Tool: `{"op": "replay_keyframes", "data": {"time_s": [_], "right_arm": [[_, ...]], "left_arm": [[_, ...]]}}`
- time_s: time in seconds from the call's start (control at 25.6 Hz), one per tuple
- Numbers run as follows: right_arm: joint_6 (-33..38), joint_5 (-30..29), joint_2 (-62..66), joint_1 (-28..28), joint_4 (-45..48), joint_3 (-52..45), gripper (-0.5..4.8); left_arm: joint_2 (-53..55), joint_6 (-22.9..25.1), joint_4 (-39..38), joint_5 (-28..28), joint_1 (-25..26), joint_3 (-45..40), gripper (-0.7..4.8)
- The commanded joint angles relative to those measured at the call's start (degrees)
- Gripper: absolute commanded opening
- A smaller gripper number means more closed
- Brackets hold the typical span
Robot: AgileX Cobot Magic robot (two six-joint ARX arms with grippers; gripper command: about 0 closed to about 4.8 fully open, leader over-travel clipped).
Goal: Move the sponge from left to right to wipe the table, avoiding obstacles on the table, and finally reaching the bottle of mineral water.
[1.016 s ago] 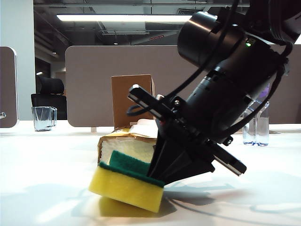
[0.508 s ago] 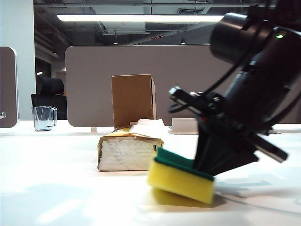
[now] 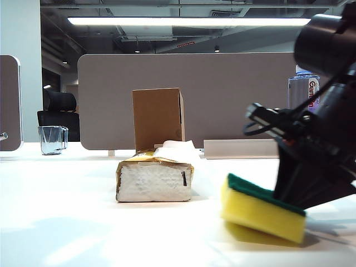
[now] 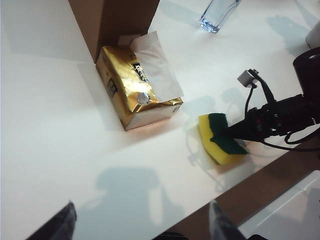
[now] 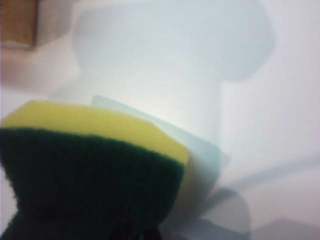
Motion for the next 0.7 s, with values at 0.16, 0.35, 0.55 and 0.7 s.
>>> {"op": "replay_keyframes", "data": {"time_s": [0.16,0.35,0.55,0.7], "right_arm": [[-3.7,5.2,-3.3,-4.7,-8.7,-0.8,-0.09],[-7.9,5.5,-6.0,-10.5,-12.2,-0.8,-0.09],[-10.7,5.3,-8.2,-15.3,-14.2,-0.8,-0.09],[-13.9,4.9,-10.5,-20.0,-16.5,-0.8,-0.09]], "left_arm": [[0.0,0.0,0.5,0.8,0.0,0.5,3.42],[0.0,-0.1,0.5,0.8,0.0,0.5,3.42],[0.0,-0.1,0.5,0.8,0.0,0.5,3.42],[0.0,-0.1,0.5,0.8,0.0,0.5,3.42]]}}
